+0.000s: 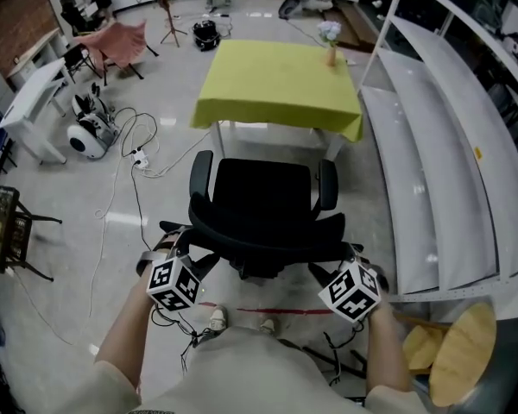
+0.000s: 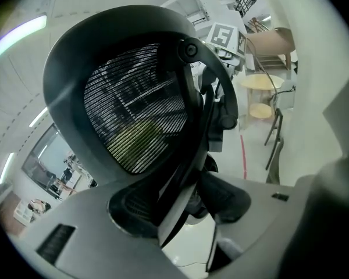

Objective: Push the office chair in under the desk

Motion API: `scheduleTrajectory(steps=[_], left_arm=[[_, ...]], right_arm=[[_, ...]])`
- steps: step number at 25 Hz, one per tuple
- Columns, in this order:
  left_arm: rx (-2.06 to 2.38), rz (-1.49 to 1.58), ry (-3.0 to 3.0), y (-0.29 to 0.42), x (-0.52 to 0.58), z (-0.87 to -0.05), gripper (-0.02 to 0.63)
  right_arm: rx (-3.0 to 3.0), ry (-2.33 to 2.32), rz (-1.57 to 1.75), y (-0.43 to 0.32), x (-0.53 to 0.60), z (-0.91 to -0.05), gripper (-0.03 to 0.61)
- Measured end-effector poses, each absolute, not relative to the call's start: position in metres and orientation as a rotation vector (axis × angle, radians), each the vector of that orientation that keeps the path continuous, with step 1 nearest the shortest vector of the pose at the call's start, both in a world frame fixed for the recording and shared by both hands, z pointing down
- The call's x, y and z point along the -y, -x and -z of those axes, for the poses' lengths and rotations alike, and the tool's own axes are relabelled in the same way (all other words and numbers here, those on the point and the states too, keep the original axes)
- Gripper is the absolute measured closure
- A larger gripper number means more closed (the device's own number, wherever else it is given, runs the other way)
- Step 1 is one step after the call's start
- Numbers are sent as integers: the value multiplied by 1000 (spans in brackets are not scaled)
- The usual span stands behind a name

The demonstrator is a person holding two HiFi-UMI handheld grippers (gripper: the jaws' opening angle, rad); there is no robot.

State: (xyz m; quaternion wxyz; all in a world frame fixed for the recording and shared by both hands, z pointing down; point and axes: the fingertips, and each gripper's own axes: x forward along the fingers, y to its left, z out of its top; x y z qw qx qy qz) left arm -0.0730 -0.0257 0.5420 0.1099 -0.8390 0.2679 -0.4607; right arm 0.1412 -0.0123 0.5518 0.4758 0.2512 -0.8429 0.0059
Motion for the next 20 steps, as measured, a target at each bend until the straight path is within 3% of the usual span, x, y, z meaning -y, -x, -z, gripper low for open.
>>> scheduleTrajectory(steps=[20], left_arm=[[-841, 1321, 2469, 61, 119, -541, 382]], right_arm=[[2110, -579, 59, -153, 111, -553, 385]])
